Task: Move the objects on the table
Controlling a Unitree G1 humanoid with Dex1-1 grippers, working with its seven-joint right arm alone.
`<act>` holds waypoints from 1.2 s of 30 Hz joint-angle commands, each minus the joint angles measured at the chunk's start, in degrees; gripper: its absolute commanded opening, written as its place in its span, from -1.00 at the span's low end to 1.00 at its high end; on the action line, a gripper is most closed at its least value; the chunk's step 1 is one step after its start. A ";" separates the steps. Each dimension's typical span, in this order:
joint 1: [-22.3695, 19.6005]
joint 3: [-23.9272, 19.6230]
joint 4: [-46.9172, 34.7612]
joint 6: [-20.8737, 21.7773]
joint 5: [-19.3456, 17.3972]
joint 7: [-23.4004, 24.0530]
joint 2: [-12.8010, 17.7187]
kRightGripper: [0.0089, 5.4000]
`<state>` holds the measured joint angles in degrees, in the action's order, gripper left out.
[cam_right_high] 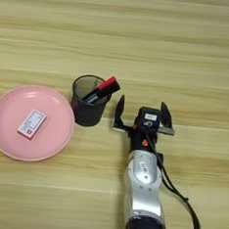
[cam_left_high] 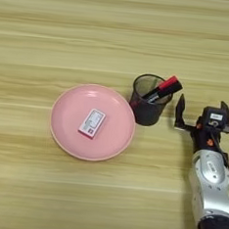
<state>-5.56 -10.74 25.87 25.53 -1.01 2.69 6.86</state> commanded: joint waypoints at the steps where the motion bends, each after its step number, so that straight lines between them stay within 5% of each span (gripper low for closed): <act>1: -3.63 -0.25 -2.70 0.55 -0.43 -0.32 1.26 0.99; 18: -1.99 -5.35 -10.54 3.98 -7.16 -1.10 0.58 0.99; 27: 0.43 -1.18 -18.62 4.46 -13.45 -9.85 -1.52 0.99; 36: 3.24 5.62 -23.58 -2.07 -17.82 -18.69 -2.96 0.99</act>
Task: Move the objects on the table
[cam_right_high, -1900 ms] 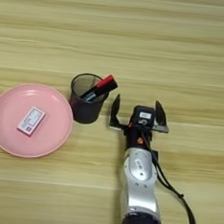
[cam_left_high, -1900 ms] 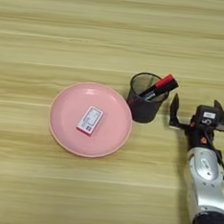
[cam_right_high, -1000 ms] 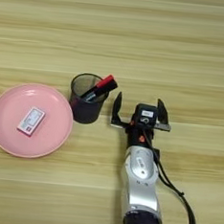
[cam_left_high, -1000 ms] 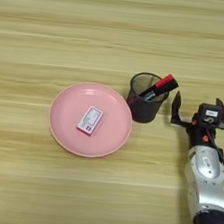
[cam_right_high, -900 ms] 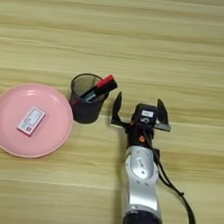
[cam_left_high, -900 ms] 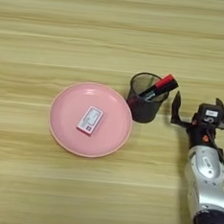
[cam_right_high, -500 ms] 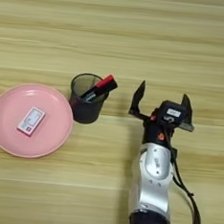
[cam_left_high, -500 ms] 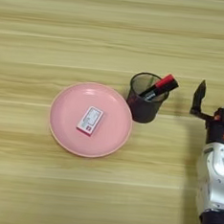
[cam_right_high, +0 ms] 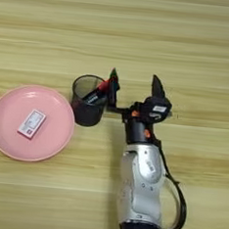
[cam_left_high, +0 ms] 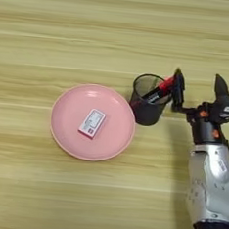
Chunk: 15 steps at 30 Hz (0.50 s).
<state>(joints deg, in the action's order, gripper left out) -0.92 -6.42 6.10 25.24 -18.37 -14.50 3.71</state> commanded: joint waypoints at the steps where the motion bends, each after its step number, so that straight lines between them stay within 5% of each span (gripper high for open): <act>1: -1.23 1.71 -3.95 -2.30 -0.45 -1.85 -0.03 0.99; 15: -1.54 2.22 -1.74 -4.72 0.55 -2.94 -0.93 0.99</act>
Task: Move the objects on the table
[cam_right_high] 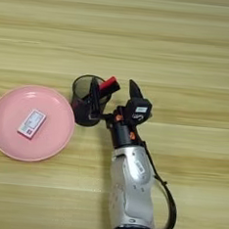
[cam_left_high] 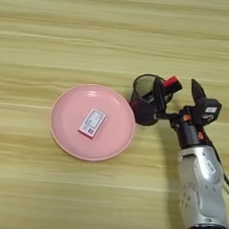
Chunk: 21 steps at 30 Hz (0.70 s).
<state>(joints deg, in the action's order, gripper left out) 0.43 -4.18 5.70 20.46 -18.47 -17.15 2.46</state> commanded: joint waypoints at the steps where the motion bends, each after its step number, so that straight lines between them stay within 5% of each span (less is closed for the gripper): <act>1: -2.98 -0.06 -1.03 -0.04 0.66 -0.36 0.28 0.99; 17: -3.18 -0.31 -0.28 0.06 0.67 -0.78 0.01 0.99; 21: -3.21 -0.25 -0.21 -0.18 0.51 -0.95 -0.02 0.86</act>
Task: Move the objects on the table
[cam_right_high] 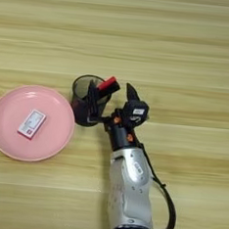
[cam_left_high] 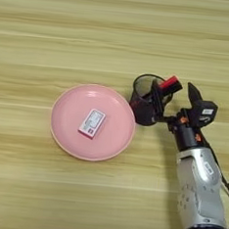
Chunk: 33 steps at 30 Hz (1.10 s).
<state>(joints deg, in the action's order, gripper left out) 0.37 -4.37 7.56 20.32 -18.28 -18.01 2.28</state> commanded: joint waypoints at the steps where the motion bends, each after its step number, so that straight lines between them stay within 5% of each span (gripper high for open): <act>1: -3.16 -0.04 -1.98 -0.12 0.23 -0.16 0.13 0.81; 33: -3.35 -1.02 -1.81 -1.73 -0.65 -1.31 -0.55 -0.45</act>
<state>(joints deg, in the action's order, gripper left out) 0.01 -5.04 7.66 18.07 -18.93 -19.38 1.49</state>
